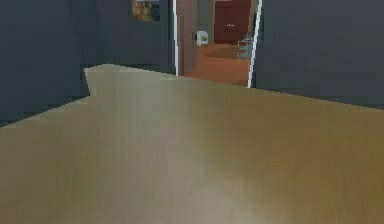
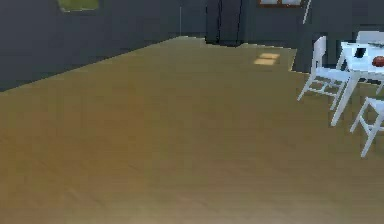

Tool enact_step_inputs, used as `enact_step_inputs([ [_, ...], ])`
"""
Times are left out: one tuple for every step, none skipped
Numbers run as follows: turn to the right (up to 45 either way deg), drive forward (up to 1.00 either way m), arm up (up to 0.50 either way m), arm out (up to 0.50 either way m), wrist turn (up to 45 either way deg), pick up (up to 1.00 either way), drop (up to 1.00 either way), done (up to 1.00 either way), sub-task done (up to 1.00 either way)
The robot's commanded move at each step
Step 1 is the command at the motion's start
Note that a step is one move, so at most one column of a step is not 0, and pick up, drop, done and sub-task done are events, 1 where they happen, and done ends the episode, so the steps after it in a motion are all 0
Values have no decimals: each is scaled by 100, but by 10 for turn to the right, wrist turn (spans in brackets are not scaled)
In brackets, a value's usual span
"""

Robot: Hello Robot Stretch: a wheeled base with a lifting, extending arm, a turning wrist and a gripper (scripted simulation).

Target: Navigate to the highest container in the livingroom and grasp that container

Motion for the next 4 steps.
enact_step_inputs([
  [60,0,0,0,0,0,0,0,0],
  [0,100,0,0,0,0,0,0,0],
  [0,100,0,0,0,0,0,0,0],
  [0,100,0,0,0,0,0,0,0],
])
